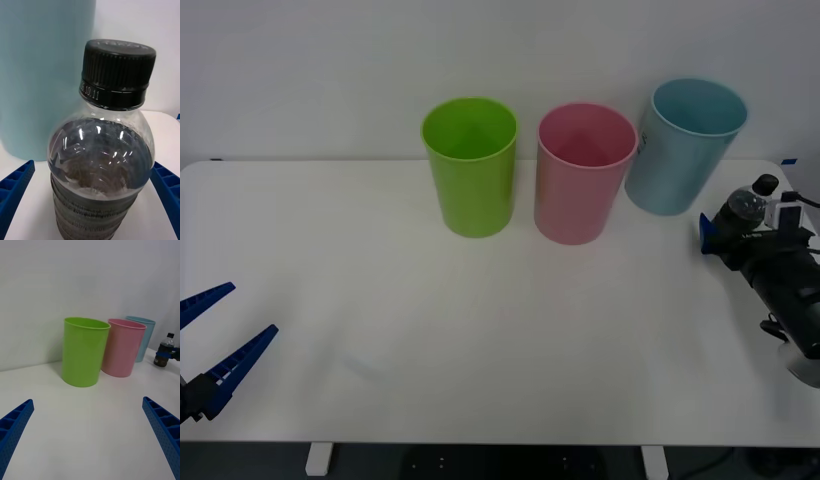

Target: Grasp the object on the table and drop it into the matching bin: aluminum can to the light blue bin, PET bottle to the pink bin.

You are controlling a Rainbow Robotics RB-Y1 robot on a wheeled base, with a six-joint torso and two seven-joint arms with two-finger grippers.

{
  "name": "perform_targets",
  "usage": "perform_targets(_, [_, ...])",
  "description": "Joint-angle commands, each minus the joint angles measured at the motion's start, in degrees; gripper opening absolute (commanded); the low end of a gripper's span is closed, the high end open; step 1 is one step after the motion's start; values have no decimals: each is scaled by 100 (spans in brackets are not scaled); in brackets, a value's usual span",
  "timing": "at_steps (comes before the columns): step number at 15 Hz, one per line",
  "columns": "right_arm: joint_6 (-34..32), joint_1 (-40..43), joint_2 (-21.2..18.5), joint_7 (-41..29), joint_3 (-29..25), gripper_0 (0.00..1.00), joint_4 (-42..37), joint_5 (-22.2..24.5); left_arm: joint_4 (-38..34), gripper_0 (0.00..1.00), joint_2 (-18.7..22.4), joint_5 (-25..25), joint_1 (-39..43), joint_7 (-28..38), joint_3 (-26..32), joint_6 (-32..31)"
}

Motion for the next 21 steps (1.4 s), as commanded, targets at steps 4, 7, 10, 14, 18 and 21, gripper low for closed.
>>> perform_targets(4, [25,-7,-5,44,16,100,-1,-12,0,100,0,0,0,0,0,0])
perform_targets(7, [16,-7,-5,79,16,0,-1,-3,0,100,0,0,0,0,0,0])
perform_targets(10, [16,1,-5,105,16,0,-1,-3,0,100,0,0,0,0,0,0])
perform_targets(14, [-46,1,-5,114,33,0,-10,-12,0,100,0,0,0,0,0,0])
perform_targets(18, [-318,45,-5,53,33,0,-19,-39,0,100,0,0,0,0,0,0])
perform_targets(21, [-415,362,-5,-88,77,0,-502,-39,0,100,0,0,0,0,0,0])
